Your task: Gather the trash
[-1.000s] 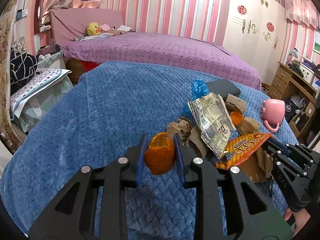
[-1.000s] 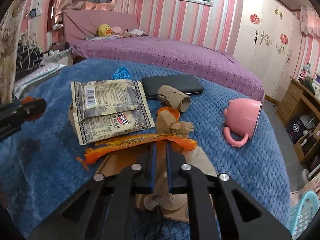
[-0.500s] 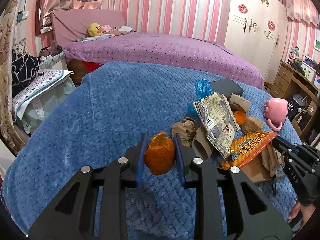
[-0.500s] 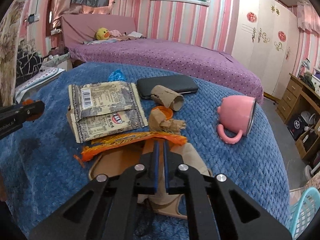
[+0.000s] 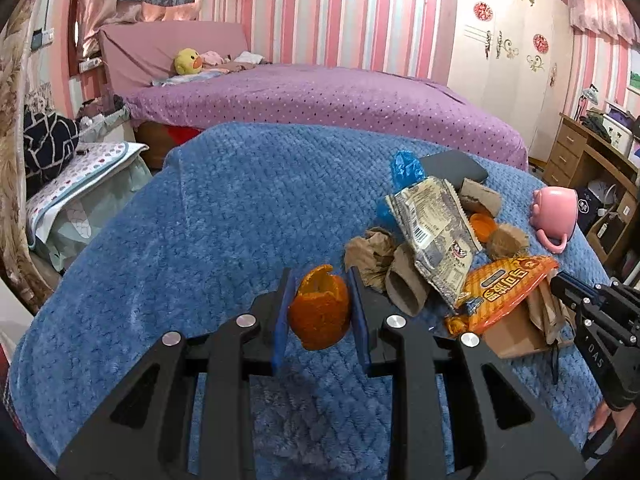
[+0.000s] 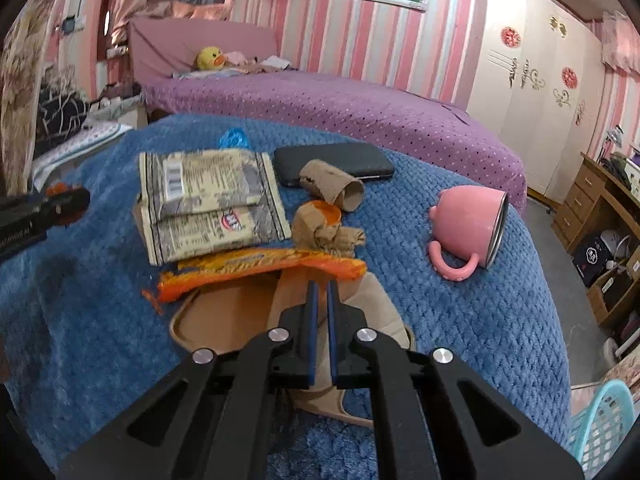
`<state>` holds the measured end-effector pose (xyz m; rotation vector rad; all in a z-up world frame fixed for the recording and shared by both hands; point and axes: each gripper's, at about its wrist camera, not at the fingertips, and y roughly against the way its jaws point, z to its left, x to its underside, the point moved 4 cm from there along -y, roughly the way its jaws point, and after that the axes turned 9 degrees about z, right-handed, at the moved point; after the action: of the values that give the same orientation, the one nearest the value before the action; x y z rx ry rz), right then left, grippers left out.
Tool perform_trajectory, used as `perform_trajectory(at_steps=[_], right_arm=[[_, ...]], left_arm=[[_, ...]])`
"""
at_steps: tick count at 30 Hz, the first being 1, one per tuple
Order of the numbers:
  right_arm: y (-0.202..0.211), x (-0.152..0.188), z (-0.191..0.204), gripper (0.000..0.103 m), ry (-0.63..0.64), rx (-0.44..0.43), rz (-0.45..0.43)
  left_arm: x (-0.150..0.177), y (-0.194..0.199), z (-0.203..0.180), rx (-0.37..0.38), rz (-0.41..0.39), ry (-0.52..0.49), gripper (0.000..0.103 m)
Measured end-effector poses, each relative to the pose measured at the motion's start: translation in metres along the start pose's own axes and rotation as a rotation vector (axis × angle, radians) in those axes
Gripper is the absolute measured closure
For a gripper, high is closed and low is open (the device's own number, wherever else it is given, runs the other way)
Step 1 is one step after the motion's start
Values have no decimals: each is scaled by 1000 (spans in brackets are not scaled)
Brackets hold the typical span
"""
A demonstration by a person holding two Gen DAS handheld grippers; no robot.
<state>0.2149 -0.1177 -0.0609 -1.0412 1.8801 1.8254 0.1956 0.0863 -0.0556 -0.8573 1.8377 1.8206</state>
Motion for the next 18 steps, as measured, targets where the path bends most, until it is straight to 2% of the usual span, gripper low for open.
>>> perform_trajectory(at_steps=[5, 6, 7, 9, 12, 15, 18], right_arm=[[-3, 0, 1, 95, 11, 4, 26], [-3, 0, 1, 88, 10, 3, 27], [-4, 1, 2, 71, 12, 5, 25], [-4, 2, 4, 51, 30, 12, 22], [-4, 5, 8, 50, 65, 30, 29], [-7, 8, 9, 39, 85, 56, 36], [-5, 6, 9, 35, 87, 73, 24]], left_arm=[[-6, 0, 7, 11, 9, 22, 77], [-6, -1, 7, 8, 10, 20, 78], [-6, -1, 7, 2, 9, 16, 77], [-6, -2, 6, -12, 7, 12, 78], [-9, 0, 3, -17, 2, 13, 77], [-12, 4, -4, -10, -11, -3, 77], [-16, 8, -7, 20, -21, 1, 78]])
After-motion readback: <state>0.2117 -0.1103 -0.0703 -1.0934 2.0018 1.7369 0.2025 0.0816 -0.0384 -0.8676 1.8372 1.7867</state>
